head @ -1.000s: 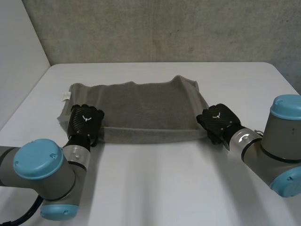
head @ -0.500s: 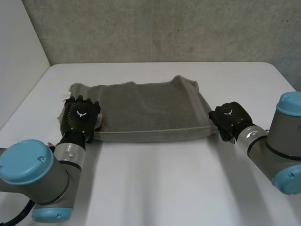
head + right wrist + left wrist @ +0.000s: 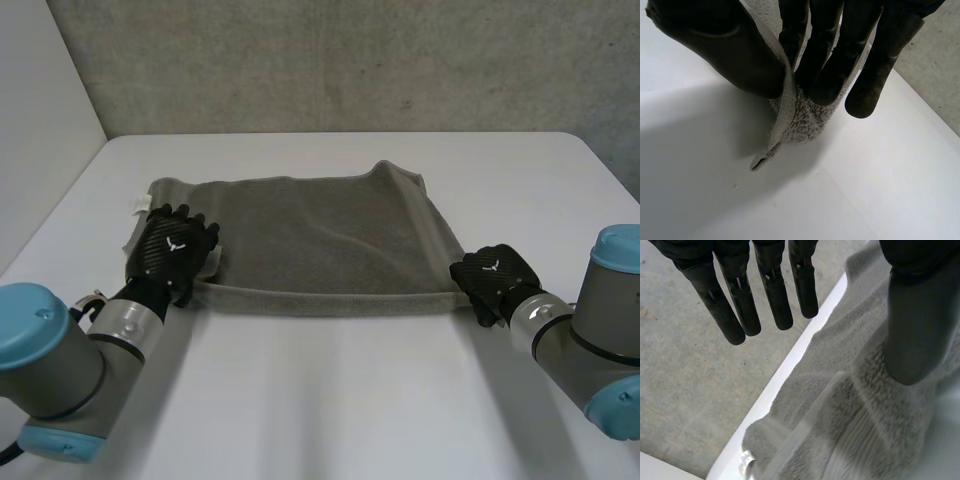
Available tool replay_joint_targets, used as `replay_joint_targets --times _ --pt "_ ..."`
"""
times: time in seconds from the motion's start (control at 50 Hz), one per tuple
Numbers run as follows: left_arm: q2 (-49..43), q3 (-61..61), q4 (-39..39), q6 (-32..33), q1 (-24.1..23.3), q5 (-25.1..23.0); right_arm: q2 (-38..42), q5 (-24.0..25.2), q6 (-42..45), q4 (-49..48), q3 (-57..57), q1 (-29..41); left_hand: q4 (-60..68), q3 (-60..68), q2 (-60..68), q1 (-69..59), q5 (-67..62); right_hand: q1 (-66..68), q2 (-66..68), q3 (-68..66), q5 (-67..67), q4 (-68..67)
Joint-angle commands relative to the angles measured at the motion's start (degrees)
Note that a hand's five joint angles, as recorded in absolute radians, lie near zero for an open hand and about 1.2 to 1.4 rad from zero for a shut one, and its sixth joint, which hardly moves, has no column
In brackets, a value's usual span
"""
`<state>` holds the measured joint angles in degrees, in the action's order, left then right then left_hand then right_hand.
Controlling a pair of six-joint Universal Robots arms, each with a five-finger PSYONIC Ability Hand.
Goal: Fold the towel.
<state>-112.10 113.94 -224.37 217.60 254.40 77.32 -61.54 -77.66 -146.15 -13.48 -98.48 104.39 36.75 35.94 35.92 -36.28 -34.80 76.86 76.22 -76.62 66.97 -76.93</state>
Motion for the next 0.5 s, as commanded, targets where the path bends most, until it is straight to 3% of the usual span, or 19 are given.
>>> replay_joint_targets --times 0.02,0.1,0.5 --pt "0.57 -0.03 5.61 9.33 4.17 -7.53 -0.07 0.05 -0.01 -0.05 -0.05 0.11 -6.35 -5.54 -5.52 5.88 14.40 3.14 3.78 -3.38 3.03 -3.07" --pt "0.04 -0.56 9.73 11.88 5.57 -10.60 0.11 0.14 -0.01 -0.05 0.04 0.11 -6.35 -5.54 -5.52 5.88 14.40 3.14 3.78 -3.38 3.03 -3.07" --pt "-0.48 0.67 10.26 12.50 5.58 -11.49 0.72 -0.04 0.08 -0.05 0.13 0.11 -5.67 -4.87 -4.85 5.21 13.72 3.14 3.78 -3.38 3.03 -3.07"
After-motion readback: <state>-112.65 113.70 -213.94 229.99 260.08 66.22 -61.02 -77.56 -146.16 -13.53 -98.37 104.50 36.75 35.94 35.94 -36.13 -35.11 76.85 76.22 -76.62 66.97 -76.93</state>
